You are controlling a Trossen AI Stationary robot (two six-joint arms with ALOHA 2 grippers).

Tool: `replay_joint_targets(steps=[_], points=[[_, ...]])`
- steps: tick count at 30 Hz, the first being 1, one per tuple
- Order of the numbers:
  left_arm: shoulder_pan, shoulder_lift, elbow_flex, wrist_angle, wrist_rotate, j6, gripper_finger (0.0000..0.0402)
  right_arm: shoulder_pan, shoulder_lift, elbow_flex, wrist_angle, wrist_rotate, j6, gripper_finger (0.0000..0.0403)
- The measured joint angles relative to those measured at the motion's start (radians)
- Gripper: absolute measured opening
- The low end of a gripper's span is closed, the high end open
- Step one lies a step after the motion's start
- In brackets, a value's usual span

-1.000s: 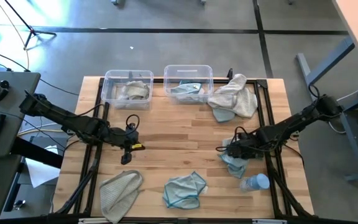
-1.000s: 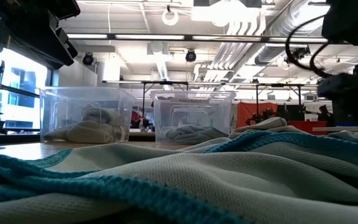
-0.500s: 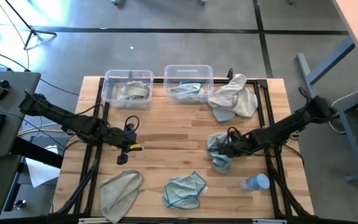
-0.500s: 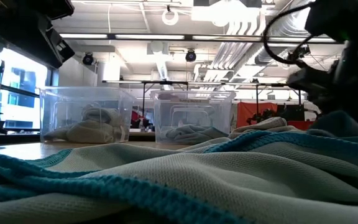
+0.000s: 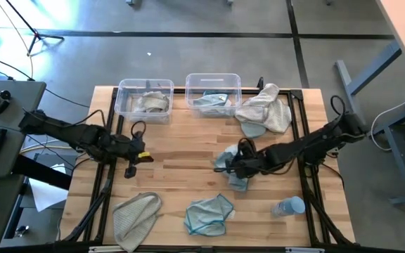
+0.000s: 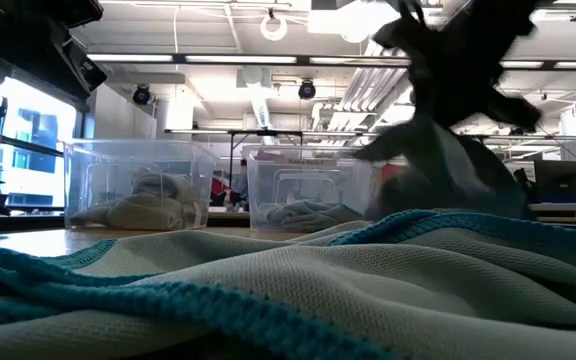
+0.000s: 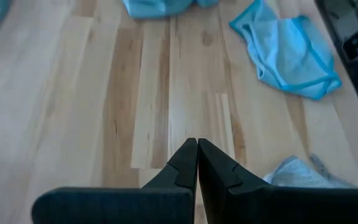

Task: Sort microfiber towel by color & place in baskets
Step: Put the middle right blue towel into the left transparent bin

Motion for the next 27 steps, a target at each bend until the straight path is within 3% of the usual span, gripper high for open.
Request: replay_joint_targets(steps=[12,22,27], points=[[0.022,-0.051,0.000,-0.002,0.000,-0.006,0.0000,-0.156,0.010,0.510,-0.097,0.232,-0.570,0.0002],[0.021,-0.050,0.000,-0.003,-0.001,-0.017,0.0000,-0.372,0.010,0.823,0.117,0.238,-1.116,0.0001],[0.021,-0.050,0.000,-0.003,-0.045,-0.025,0.0000,-0.503,0.042,0.909,0.211,0.173,-1.262,0.0001]])
